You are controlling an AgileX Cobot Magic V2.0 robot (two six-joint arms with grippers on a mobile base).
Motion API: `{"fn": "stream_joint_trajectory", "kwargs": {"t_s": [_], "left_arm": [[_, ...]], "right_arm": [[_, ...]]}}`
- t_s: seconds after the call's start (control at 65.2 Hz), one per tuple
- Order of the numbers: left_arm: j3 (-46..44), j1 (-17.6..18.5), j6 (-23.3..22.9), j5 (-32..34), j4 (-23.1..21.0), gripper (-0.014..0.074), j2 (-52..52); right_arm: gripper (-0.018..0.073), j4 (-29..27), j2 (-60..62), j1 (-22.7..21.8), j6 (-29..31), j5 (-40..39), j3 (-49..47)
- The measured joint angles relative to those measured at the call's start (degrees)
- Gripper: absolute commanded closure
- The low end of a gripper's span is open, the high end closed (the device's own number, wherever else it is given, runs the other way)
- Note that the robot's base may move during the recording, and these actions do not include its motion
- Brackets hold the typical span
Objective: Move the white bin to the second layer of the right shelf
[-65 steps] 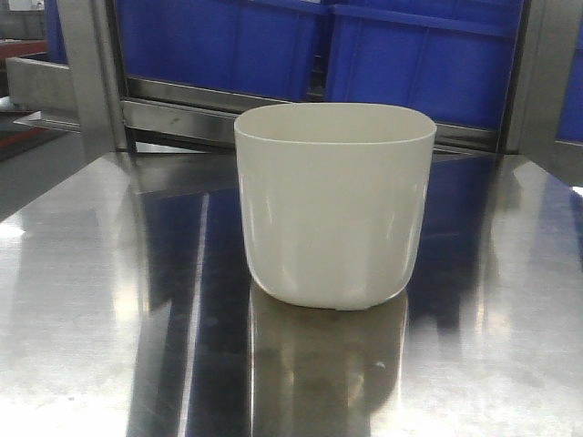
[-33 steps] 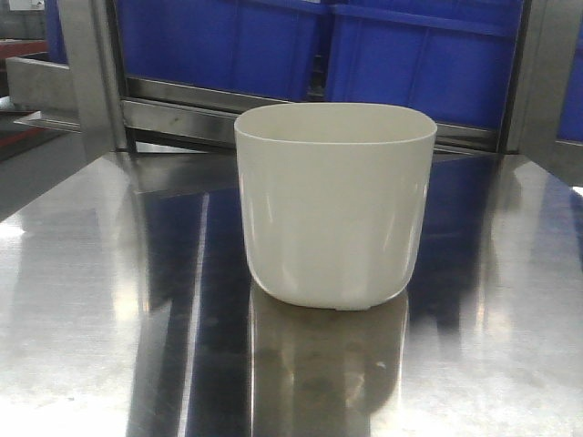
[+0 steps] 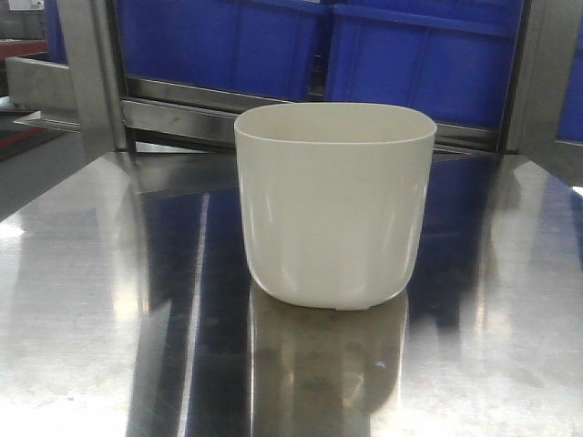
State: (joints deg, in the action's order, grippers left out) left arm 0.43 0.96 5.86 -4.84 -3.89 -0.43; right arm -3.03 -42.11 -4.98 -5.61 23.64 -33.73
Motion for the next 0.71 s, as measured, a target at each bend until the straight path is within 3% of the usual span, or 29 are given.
{"fn": "stream_joint_trajectory", "kwargs": {"t_s": [0.107, 0.307, 0.598, 0.706], "left_arm": [[0.0, 0.0, 0.0, 0.0, 0.0, 0.0512, 0.0], [0.0, 0.0, 0.0, 0.0, 0.0, 0.0512, 0.0], [0.0, 0.0, 0.0, 0.0, 0.0, 0.0512, 0.0], [0.0, 0.0, 0.0, 0.0, 0.0, 0.0512, 0.0]], "right_arm": [[0.05, -2.2, -8.9, 1.0, -0.4, 10.2, -8.1], [0.05, -2.7, -23.7, 7.7, -3.8, 24.1, -21.5], [0.0497, 0.9, -36.7, 18.4, -15.1, 34.3, -36.9], [0.0408, 2.7, -39.6, 22.0, -16.8, 37.6, -41.0]]}}
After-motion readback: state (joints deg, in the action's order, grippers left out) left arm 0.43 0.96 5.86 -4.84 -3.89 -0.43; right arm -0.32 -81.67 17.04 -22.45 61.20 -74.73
